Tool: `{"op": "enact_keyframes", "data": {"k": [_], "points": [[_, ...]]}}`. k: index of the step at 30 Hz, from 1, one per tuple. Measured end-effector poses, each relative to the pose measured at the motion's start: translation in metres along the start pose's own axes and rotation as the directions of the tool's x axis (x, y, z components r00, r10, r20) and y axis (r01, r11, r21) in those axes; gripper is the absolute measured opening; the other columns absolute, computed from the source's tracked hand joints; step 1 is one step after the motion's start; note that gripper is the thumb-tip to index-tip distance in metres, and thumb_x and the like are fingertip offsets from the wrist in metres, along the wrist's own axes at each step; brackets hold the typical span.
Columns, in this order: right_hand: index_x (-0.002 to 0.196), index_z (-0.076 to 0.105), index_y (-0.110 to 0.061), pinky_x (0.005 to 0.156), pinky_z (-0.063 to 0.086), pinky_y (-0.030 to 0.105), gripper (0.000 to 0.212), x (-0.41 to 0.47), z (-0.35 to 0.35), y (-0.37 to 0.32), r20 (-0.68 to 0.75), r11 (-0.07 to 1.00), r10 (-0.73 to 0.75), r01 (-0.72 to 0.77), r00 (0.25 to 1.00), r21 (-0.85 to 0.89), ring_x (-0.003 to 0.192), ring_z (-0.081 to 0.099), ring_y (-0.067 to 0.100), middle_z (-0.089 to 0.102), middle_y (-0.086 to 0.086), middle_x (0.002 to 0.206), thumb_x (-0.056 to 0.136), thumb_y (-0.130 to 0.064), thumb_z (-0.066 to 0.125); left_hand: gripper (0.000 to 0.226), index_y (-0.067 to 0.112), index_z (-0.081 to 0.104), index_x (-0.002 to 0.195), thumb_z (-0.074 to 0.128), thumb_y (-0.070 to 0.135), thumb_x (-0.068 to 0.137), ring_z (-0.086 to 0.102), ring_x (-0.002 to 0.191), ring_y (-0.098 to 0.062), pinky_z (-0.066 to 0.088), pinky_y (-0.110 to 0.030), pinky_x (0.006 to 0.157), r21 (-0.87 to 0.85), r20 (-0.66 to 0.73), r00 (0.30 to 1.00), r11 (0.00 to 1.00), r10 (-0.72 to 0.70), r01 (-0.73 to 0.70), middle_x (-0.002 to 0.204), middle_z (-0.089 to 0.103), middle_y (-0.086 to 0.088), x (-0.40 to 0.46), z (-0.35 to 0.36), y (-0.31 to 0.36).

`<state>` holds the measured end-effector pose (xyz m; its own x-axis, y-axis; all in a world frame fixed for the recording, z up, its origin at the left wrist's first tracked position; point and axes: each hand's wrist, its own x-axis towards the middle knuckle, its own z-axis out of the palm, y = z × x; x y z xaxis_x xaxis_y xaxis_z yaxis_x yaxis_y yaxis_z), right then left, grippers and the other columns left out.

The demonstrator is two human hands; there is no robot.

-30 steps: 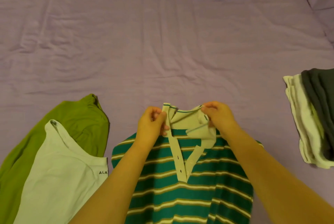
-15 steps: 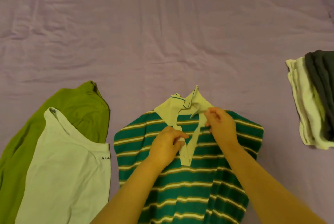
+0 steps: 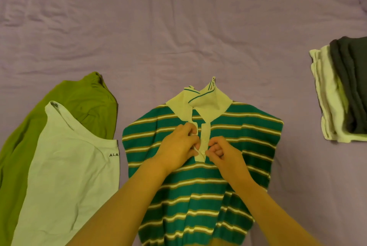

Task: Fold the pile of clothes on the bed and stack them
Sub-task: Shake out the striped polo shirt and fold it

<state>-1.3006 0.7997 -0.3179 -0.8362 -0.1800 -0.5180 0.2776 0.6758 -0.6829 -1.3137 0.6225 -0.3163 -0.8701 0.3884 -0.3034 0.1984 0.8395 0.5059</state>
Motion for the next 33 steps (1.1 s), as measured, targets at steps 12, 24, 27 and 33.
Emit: {"op": "enact_keyframes", "data": {"k": [12, 24, 27, 33], "points": [[0.084, 0.059, -0.028, 0.07, 0.051, 0.029, 0.01, 0.003, 0.014, -0.007, -0.028, 0.988, 0.104, -0.106, 0.994, -0.111, 0.077, 0.058, 0.011, 0.06, -0.01, 0.077, 0.093, -0.026, 0.055, 0.017, 0.017, 0.064, 0.101, 0.064, 0.026, 0.087, 0.041, 0.099, -0.011, 0.032, -0.018, 0.068, -0.078, -0.071, 0.993, 0.993, -0.094, 0.089, 0.109, 0.044, 0.007, -0.007, 0.01, 0.007], [0.057, 0.042, -0.016, 0.053, 0.035, 0.025, 0.039, 0.021, 0.01, -0.023, 0.162, 0.956, 0.291, -0.28, 0.943, -0.087, 0.058, 0.042, 0.013, 0.046, 0.001, 0.061, 0.096, -0.012, 0.042, 0.018, 0.013, 0.063, 0.1, 0.063, 0.026, 0.089, 0.043, 0.1, -0.015, 0.041, -0.024, 0.068, 0.053, -0.122, 0.991, 0.996, -0.063, 0.069, 0.114, 0.048, -0.001, -0.005, 0.015, 0.014], [0.062, 0.042, -0.014, 0.052, 0.033, 0.022, 0.035, 0.022, 0.003, -0.025, 0.241, 0.946, 0.314, -0.323, 0.918, 0.001, 0.057, 0.037, 0.011, 0.042, 0.002, 0.063, 0.097, -0.007, 0.041, 0.02, 0.014, 0.062, 0.104, 0.057, 0.027, 0.091, 0.049, 0.1, -0.019, 0.043, -0.026, 0.071, 0.01, -0.18, 0.979, 0.995, -0.1, 0.103, 0.116, 0.05, -0.004, -0.008, 0.016, 0.019], [0.112, 0.058, 0.0, 0.052, 0.035, 0.016, 0.024, 0.02, -0.008, -0.024, 0.329, 0.936, 0.318, -0.349, 0.889, 0.038, 0.06, 0.041, 0.006, 0.047, 0.001, 0.071, 0.098, -0.011, 0.041, 0.025, 0.009, 0.07, 0.099, 0.057, 0.03, 0.092, 0.05, 0.093, -0.018, 0.043, -0.026, 0.063, 0.078, -0.216, 0.976, 0.995, -0.037, 0.055, 0.112, 0.052, -0.006, -0.013, 0.019, 0.019]]}}
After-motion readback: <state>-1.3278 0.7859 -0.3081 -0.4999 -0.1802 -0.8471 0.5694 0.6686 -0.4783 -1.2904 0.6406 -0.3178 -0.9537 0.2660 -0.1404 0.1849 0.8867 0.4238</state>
